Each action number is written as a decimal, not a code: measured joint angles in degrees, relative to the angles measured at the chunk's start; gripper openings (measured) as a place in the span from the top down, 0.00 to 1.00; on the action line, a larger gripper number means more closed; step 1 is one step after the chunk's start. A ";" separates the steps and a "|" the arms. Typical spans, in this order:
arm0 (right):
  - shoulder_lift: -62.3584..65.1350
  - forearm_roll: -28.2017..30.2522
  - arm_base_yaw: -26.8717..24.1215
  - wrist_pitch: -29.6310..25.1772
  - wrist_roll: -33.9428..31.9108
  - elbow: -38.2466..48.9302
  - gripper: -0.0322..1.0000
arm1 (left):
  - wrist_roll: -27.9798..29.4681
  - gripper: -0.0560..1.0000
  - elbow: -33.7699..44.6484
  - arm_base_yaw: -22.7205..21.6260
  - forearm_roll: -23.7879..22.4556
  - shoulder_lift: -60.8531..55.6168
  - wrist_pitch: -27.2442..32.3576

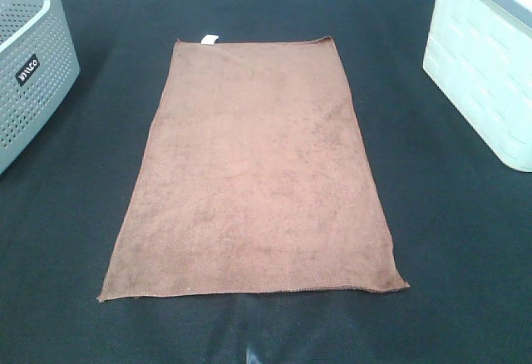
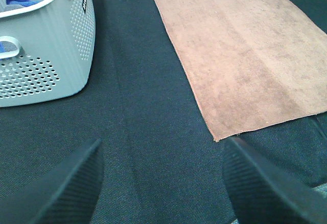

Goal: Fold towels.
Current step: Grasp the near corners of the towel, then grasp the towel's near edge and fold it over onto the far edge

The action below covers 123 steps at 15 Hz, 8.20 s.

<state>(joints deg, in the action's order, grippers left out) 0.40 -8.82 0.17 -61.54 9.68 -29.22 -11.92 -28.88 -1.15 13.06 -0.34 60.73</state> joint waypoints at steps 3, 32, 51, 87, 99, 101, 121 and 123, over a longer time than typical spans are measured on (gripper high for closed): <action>0.00 0.00 0.00 0.00 0.00 0.00 0.09 | 0.00 0.34 0.00 0.00 0.00 0.00 0.00; 0.00 0.00 0.00 0.00 0.00 0.00 0.09 | 0.00 0.34 0.00 0.00 0.00 0.00 0.00; 0.00 0.00 0.00 0.00 0.00 0.00 0.09 | 0.00 0.34 0.00 0.00 0.00 0.00 0.00; -99.58 -59.53 0.00 26.07 47.73 -2.23 0.19 | -67.21 0.27 4.70 0.29 83.65 101.70 -25.95; -107.03 -68.35 6.25 26.41 54.77 -7.51 0.36 | -72.31 0.37 -2.01 5.04 87.20 110.92 -21.26; -107.03 -66.58 6.25 27.50 53.00 -7.62 0.52 | -71.68 0.55 -2.41 6.02 87.09 111.38 -23.89; -94.25 -46.87 6.25 24.18 32.83 -5.21 0.97 | -48.19 0.95 -2.23 6.02 59.99 96.60 -23.43; -92.13 -46.58 6.25 22.86 32.54 -2.64 0.97 | -41.25 0.95 -2.18 6.02 52.94 93.22 -22.00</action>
<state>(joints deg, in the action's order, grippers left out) -91.73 -55.41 6.42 -38.67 42.23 -31.86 -53.17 -31.05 4.87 66.00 92.88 38.73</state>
